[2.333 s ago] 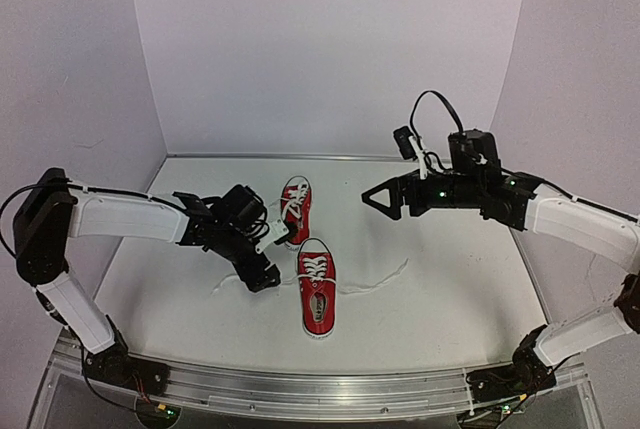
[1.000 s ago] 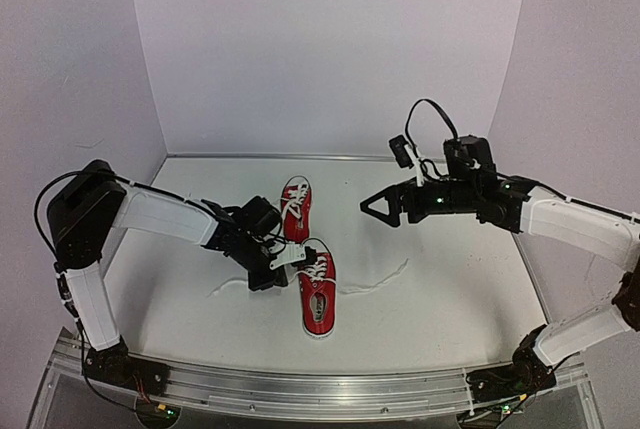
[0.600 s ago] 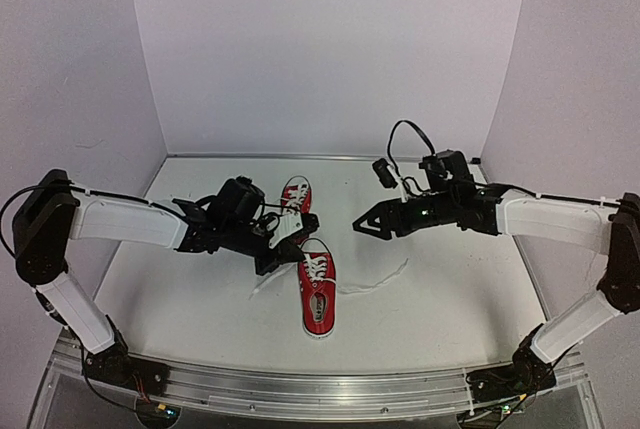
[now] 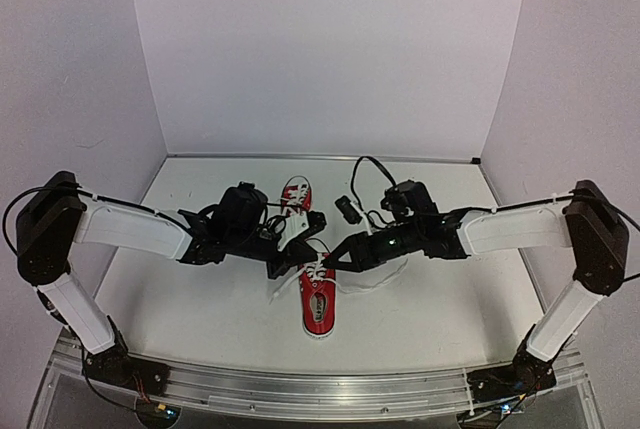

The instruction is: Tie the shoes

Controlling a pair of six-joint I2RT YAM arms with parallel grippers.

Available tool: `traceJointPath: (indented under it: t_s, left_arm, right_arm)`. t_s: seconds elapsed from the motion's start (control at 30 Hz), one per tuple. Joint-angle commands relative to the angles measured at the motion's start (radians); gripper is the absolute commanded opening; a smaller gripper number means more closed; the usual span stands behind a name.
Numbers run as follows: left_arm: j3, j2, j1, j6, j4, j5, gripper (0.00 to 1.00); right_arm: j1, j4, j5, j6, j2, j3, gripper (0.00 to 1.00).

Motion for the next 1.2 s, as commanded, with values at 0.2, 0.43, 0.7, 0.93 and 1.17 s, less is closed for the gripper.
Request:
traceJointPath:
  t_s: [0.2,0.43,0.7,0.93,1.17]
  left_arm:
    - [0.004,-0.002,-0.016,0.02,0.046,0.014,0.0]
    - [-0.002,-0.005,-0.018,0.035,0.039,0.019,0.0]
    - [0.0,-0.009,-0.019,0.048,0.027,0.02,0.0]
    - [-0.002,-0.013,-0.018,0.067,-0.006,0.005,0.03]
    - [-0.013,-0.025,-0.018,0.083,-0.027,-0.012,0.03]
  right_arm:
    - [0.018,0.116,0.002,0.045,0.073,0.052,0.36]
    - [0.019,0.147,-0.014,0.056,0.112,0.066,0.29]
    - [0.02,0.155,-0.029,0.055,0.13,0.072,0.05]
    - [0.02,0.155,-0.022,0.048,0.107,0.057,0.0]
    - [0.02,0.154,-0.019,0.052,0.074,0.043,0.26]
